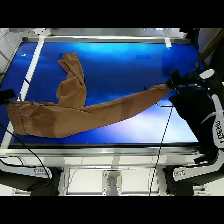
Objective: Fold the clothes and pants, and hang the long-sleeved shirts on hangers.
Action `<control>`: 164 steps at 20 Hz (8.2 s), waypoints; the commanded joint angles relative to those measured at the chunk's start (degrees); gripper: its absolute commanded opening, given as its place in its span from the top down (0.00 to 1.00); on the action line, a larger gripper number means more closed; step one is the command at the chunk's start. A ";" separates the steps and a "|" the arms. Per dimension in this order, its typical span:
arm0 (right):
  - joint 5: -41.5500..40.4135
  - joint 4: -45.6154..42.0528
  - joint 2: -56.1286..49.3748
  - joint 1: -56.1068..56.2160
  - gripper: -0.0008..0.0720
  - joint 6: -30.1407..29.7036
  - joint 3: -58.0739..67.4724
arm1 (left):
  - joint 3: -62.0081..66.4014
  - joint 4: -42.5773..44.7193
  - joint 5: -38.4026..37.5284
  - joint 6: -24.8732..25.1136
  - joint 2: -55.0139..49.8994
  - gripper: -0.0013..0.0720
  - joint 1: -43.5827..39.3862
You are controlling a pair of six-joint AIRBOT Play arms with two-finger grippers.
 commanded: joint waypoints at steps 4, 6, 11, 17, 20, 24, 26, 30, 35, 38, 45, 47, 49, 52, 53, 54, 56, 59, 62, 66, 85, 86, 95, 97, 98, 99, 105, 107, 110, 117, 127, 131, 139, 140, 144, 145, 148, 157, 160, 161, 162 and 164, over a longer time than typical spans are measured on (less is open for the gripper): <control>4.13 -1.84 2.23 -0.70 0.34 -9.33 9.79 | 0.02 4.85 -7.48 -1.29 6.56 0.04 -0.26; 15.47 -8.44 4.66 -2.60 0.35 -12.79 13.42 | -1.64 4.79 -10.01 -1.29 10.21 0.04 1.75; 33.73 -17.55 11.50 -6.71 0.36 -18.47 13.94 | -22.84 -0.57 -5.05 -0.48 20.52 0.04 7.76; 31.08 -8.98 10.93 -0.59 0.36 -17.62 13.94 | -29.62 -16.52 13.66 1.25 20.85 0.05 8.26; 25.40 -9.88 6.19 8.90 0.36 -16.83 13.94 | -28.72 -16.83 16.15 -0.11 20.17 0.05 8.26; 11.96 -4.33 -5.35 24.39 0.36 -16.37 13.99 | -26.56 -19.61 15.30 2.82 20.13 0.05 7.69; 3.89 1.92 -12.52 31.04 0.36 -16.39 15.32 | -24.50 -27.32 14.75 8.70 20.24 0.05 5.49; -1.95 9.49 -24.26 40.59 0.36 -16.44 22.62 | -20.15 -34.67 16.81 14.69 17.33 0.05 -6.95; -0.44 9.49 -26.32 43.65 0.36 -16.50 28.02 | -8.66 -34.69 18.97 11.74 3.02 0.05 -22.82; 2.73 9.33 -26.29 43.54 0.36 -17.99 30.16 | -1.57 -34.60 19.80 8.74 -5.66 0.05 -27.43; 13.27 8.24 -26.29 43.54 0.36 -21.75 31.87 | 11.63 -33.57 18.29 2.08 -17.90 0.05 -27.10; 16.20 8.00 -26.29 43.54 0.36 -22.53 31.87 | 12.63 -30.32 16.26 1.90 -17.88 0.05 -26.47; 18.08 6.32 -26.29 43.54 0.36 -22.56 31.87 | 13.66 -25.83 13.46 1.90 -17.00 0.05 -25.00; 17.68 4.33 -26.29 43.54 0.36 -22.58 31.87 | 14.51 -22.77 11.37 2.03 -16.94 0.05 -23.19; 17.44 4.33 -26.29 43.54 0.36 -22.58 31.87 | 14.51 -22.58 11.02 2.60 -17.51 0.05 -23.06; 17.35 4.35 -26.29 43.54 0.36 -22.56 31.87 | 14.51 -22.60 10.73 3.04 -18.23 0.05 -23.06; 17.35 4.37 -26.29 43.58 0.36 -22.51 31.87 | 14.51 -23.04 10.82 5.33 -19.71 0.05 -24.13; 17.35 4.37 -26.29 43.58 0.36 -22.49 31.87 | 14.51 -24.59 12.92 7.98 -20.39 0.05 -26.27; 17.35 4.35 -26.29 43.58 0.36 -22.49 31.87 | 14.51 -27.28 14.67 9.99 -20.76 0.23 -28.57; 18.58 4.28 -26.10 43.41 0.36 -22.49 31.87 | 14.56 -27.12 14.71 11.47 -21.35 0.95 -31.91; 24.15 -5.53 3.34 13.00 0.37 -22.21 31.87 | 15.52 -27.30 0.31 15.98 -13.05 0.95 -77.13; 24.48 -5.57 3.30 11.82 0.37 -22.21 31.85 | 15.54 -27.02 0.31 15.98 -13.00 0.95 -78.55; 27.19 -10.10 -5.86 13.84 0.36 -25.20 31.67 | 15.54 21.53 -8.20 2.97 1.68 0.05 -66.27; 27.34 -9.42 -10.05 17.18 0.36 -25.22 31.69 | 15.52 21.40 -12.02 -1.49 3.74 0.05 -55.04; 26.80 -9.51 -12.11 19.41 0.36 -25.24 31.69 | 15.45 19.37 -15.52 -2.16 3.61 0.05 -48.24; 25.90 -9.55 -13.84 21.51 0.36 -25.24 31.69 | 14.88 16.74 -18.32 -2.14 3.21 0.05 -41.75; 10.40 -10.49 -19.67 32.59 0.36 -25.18 31.87 | 11.72 -10.84 -16.22 -2.12 -1.99 0.05 -6.84; 6.43 -10.60 -20.09 34.36 0.36 -24.76 31.87 | 11.72 -18.88 -14.47 1.68 -5.03 0.05 0.15; 5.62 -10.58 -20.22 35.06 0.36 -22.77 31.87 | 11.74 -27.26 -12.22 9.77 -10.25 0.05 5.25; 5.77 -10.43 -20.22 35.06 0.36 -17.88 31.87 | 11.87 -47.47 -5.33 33.05 -20.90 0.13 5.09; 6.03 -10.47 -20.22 35.06 0.36 -16.13 31.87 | 12.41 -53.86 -12.13 40.39 -24.11 0.71 3.13; 6.23 -11.06 -20.55 34.95 0.37 -16.13 31.87 | 12.55 -53.94 -13.44 40.39 -23.19 0.93 3.15; 10.29 -13.55 -29.44 33.05 0.37 -16.39 31.87 | 12.70 -53.70 -12.98 40.41 -15.63 0.95 3.50; 10.32 -15.39 -29.83 32.92 0.37 -16.39 31.87 | 12.70 -53.48 -12.76 40.41 -14.60 0.95 3.63; 10.49 -16.76 -30.05 32.85 0.37 -19.50 31.87 | 12.70 -53.51 -12.79 40.35 -12.72 0.95 3.67; 10.51 -16.87 -30.14 32.87 0.37 -19.52 31.87 | 12.70 -53.53 -12.81 40.30 -12.70 0.95 3.63; 11.04 -16.92 -30.95 32.87 0.37 -19.69 31.87 | 12.70 -53.55 -13.00 39.67 -12.70 0.95 3.34; 12.79 -17.35 -31.19 33.57 0.97 -22.14 37.07 | 12.70 -53.53 -13.20 39.45 -12.17 0.95 3.48; 13.66 -18.25 -26.73 31.23 0.97 -21.51 41.68 | 12.70 -53.51 -12.48 38.14 -9.03 0.95 5.07; 14.75 -18.82 -23.98 30.14 0.97 -21.51 41.68 | 12.70 -53.53 -12.24 38.14 -7.52 0.95 6.12; 17.14 -19.02 -20.87 28.74 0.97 -21.53 41.68 | 12.70 -53.53 -12.11 37.92 -5.79 0.95 7.48; 24.48 -19.26 -14.84 26.03 0.97 -21.53 41.68 | 12.70 -53.57 -12.09 36.17 -2.27 0.95 10.64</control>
